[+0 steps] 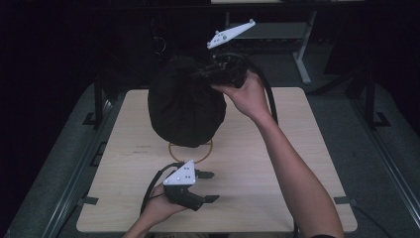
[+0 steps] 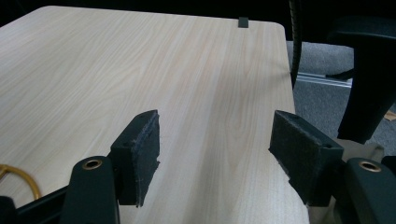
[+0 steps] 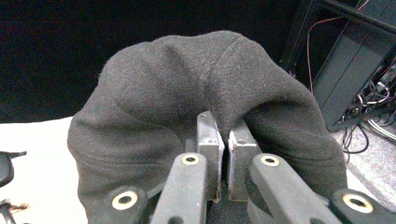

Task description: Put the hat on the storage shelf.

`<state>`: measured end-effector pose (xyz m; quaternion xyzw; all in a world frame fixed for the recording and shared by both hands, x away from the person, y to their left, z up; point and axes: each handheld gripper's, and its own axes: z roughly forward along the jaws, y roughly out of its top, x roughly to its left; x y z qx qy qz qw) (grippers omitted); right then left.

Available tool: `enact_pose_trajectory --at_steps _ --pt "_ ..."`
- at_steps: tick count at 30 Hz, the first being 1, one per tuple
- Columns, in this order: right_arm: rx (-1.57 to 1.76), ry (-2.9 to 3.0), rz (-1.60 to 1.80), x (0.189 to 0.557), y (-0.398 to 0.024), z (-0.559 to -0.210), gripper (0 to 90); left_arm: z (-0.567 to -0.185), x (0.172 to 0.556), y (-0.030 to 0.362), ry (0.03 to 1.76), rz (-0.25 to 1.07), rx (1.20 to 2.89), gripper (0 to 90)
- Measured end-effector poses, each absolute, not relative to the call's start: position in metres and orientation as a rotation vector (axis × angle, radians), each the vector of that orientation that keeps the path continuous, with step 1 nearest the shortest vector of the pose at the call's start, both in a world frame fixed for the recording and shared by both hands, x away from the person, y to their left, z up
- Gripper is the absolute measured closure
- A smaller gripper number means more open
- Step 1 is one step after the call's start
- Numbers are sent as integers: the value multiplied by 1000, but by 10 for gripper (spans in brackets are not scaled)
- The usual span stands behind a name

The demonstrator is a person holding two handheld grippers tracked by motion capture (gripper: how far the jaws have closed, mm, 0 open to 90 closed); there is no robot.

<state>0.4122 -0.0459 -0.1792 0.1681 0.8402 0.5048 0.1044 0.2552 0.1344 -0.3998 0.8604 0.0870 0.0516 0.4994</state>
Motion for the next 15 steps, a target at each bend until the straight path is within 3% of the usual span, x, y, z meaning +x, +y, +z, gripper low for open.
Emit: enact_pose_trajectory --at_steps 15 --pt "538 2517 1435 440 -11 -185 863 -396 255 133 179 133 2070 321"
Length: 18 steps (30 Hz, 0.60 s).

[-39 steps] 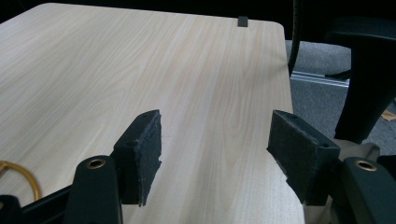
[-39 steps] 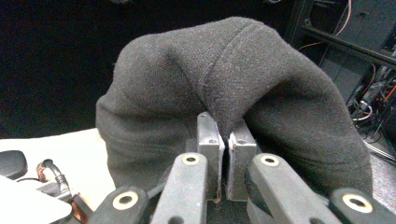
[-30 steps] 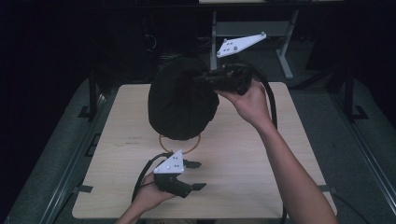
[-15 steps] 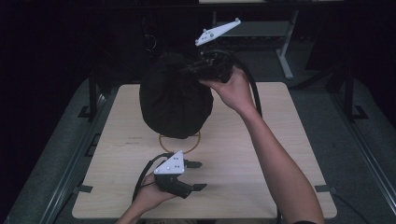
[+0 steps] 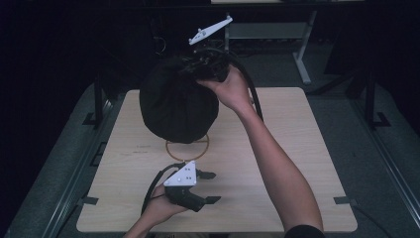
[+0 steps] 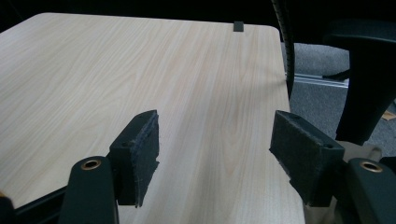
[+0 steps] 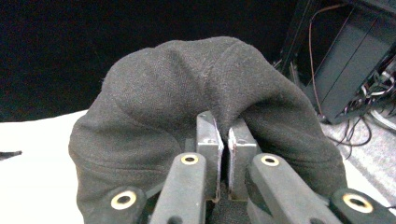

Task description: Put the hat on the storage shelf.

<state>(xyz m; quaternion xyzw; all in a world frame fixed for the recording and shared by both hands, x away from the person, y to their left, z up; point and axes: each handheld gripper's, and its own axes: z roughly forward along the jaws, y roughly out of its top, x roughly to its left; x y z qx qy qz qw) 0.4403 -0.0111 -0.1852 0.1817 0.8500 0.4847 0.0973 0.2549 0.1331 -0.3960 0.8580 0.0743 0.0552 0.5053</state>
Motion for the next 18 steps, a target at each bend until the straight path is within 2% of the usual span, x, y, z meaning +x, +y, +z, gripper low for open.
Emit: enact_pose_trajectory --at_steps 6,11,14,15,18 --pt "588 2570 1386 459 10 -187 859 -393 254 135 170 152 2056 321" --pt "673 2637 1317 483 47 -200 843 -394 252 133 179 136 2054 321" --pt "670 2690 1274 491 68 -217 805 -394 252 132 175 128 2058 321" --pt "688 2684 1271 492 72 -221 732 -394 252 132 171 131 2059 321" --pt "692 2693 1249 492 77 -226 680 -394 250 133 161 144 2060 321"
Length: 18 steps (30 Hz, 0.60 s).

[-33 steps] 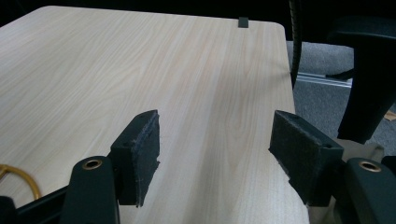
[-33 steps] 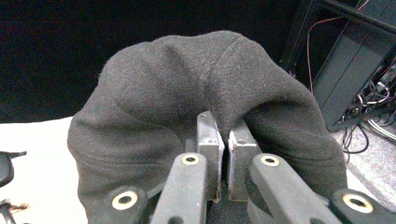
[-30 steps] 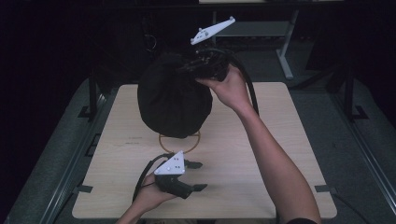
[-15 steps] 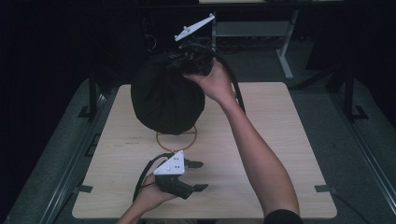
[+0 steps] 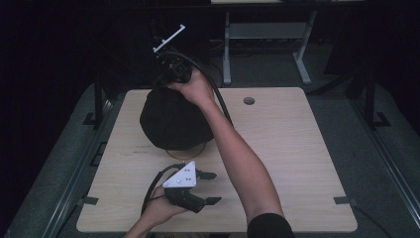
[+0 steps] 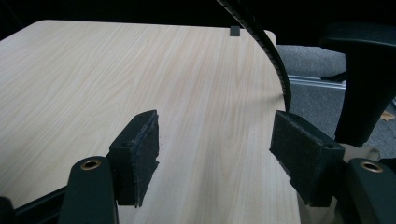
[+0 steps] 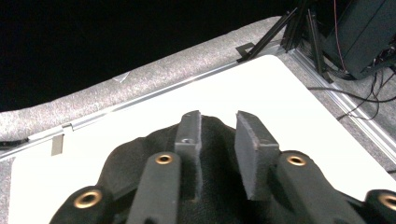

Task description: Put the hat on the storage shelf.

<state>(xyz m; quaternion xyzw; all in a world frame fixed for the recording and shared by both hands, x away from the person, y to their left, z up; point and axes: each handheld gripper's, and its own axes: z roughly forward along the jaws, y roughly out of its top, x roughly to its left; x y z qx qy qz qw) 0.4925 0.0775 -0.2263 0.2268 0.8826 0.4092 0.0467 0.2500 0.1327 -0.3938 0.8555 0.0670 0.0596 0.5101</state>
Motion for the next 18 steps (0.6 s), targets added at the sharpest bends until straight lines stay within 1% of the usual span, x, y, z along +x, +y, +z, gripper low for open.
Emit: enact_pose_trajectory --at_steps 1,2,3,6,12,18 --pt "700 2692 1257 492 76 -227 681 -394 250 133 160 145 2056 321" --pt "665 2667 1281 491 70 -226 654 -394 250 133 163 142 2055 319" --pt "665 2667 1281 491 70 -226 654 -394 250 133 169 138 2057 319" --pt "691 2643 1334 486 58 -222 617 -394 250 133 173 144 2060 306" --pt "701 2623 1378 484 38 -224 576 -394 251 133 174 153 2065 293" --pt "715 2621 1415 483 28 -227 528 -395 252 134 195 149 2063 274"
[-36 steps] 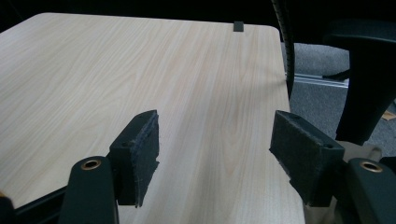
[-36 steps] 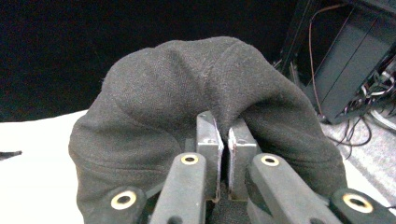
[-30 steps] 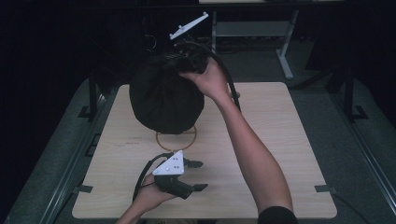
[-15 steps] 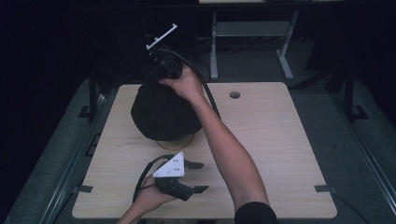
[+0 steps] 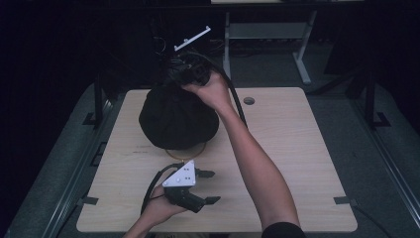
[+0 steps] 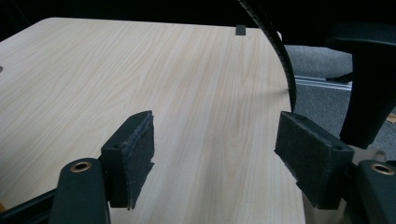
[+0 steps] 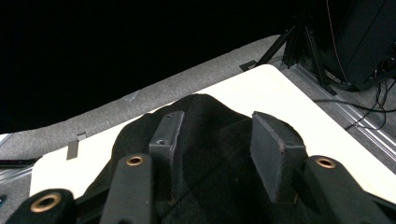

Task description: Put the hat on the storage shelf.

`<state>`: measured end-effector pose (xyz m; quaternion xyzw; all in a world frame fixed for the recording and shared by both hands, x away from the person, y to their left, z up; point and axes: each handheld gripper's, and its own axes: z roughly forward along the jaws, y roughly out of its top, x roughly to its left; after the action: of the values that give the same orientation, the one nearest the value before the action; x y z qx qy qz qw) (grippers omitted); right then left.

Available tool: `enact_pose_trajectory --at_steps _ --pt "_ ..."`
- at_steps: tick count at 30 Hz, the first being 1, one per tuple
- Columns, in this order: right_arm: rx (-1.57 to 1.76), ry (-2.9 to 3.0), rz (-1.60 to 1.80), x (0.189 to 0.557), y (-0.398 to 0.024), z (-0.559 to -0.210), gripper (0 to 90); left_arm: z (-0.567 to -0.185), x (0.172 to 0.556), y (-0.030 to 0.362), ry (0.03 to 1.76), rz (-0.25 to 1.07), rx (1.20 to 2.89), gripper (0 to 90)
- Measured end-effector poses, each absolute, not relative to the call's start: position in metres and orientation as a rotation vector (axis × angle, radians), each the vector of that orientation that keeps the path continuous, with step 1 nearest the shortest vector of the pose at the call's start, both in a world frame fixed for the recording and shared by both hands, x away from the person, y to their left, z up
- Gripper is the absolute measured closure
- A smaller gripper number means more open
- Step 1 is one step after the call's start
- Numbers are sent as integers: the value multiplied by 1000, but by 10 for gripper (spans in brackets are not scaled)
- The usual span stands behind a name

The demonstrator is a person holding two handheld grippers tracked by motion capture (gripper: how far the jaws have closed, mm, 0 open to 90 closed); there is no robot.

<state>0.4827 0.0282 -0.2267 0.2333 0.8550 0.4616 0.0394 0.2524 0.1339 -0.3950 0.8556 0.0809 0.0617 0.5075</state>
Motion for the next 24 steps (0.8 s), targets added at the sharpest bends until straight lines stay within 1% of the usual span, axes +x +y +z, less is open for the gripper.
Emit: enact_pose_trajectory --at_steps 13,17,24 --pt "702 2608 1438 477 9 -227 446 -396 256 136 214 153 2072 235" --pt "742 2614 1454 474 2 -226 420 -397 256 135 218 150 2074 228" --pt "762 2593 1473 471 -12 -226 398 -400 257 135 233 139 2079 221"
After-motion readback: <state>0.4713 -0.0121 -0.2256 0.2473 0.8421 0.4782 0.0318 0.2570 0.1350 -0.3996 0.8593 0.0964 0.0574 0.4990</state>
